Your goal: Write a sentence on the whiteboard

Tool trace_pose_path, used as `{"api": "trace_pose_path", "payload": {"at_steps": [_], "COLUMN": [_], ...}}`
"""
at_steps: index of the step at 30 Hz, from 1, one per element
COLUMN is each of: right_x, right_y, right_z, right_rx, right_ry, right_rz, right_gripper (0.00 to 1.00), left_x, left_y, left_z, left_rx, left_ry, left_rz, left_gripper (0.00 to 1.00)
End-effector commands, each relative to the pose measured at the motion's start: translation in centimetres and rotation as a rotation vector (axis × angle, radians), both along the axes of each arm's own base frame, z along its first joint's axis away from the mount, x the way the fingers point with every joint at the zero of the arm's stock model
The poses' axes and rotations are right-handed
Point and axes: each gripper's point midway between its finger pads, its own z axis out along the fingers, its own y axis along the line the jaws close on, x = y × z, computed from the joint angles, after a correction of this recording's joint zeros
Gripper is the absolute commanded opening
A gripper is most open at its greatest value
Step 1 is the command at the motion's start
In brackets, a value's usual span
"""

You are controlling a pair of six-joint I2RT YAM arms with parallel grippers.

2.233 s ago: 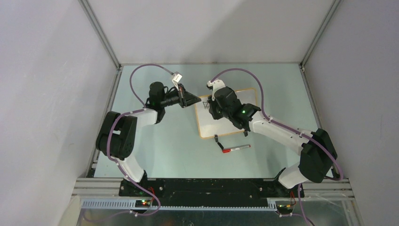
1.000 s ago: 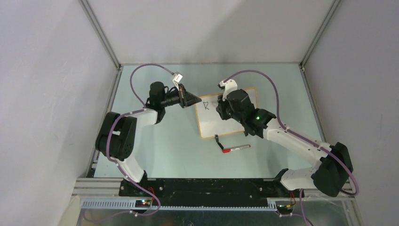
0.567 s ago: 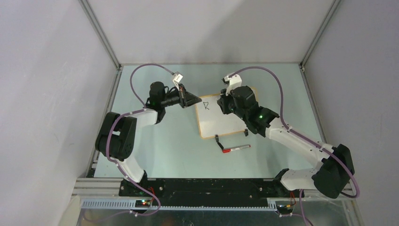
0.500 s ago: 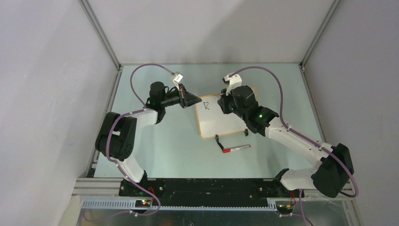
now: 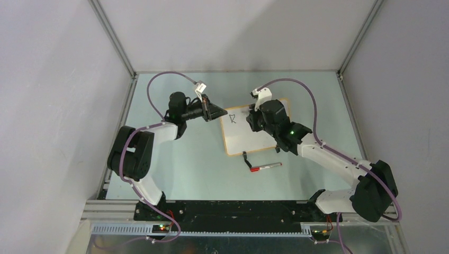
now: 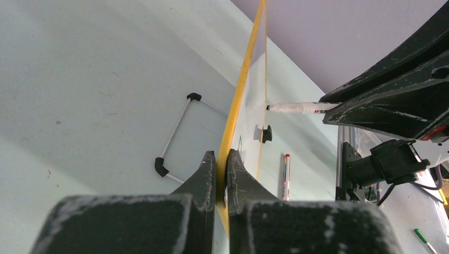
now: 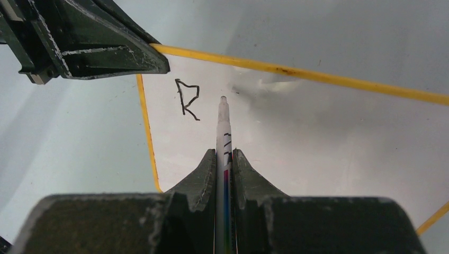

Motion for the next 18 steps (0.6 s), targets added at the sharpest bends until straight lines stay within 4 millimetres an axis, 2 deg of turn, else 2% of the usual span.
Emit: {"api": "trace_pose_path", "payload": {"at_steps": [1, 7, 18], "right_x": [0.28, 0.02, -0.27], "right_y": [-0.25, -0.75, -0.69], "right_z": [1.68, 1.01, 1.4], "right_rx": [0.052, 0.076, 0.068], "right_ry": [-0.067, -0.108, -0.143], "right_rz": [-0.017, -0.029, -0.028], "right_gripper": [0.0, 0.0, 0.0], "left_x": [1.01, 0.95, 1.03], "left_y": [0.15, 0.22, 0.34], "left_z": [-1.71, -1.74, -1.95], "left_rx": [0.083, 0.083, 0.085], "left_ry": [-0.027, -0.029, -0.033], "left_rz": [0.056, 0.063, 0.072], "left_gripper": [0.06, 0.06, 0.06]}}
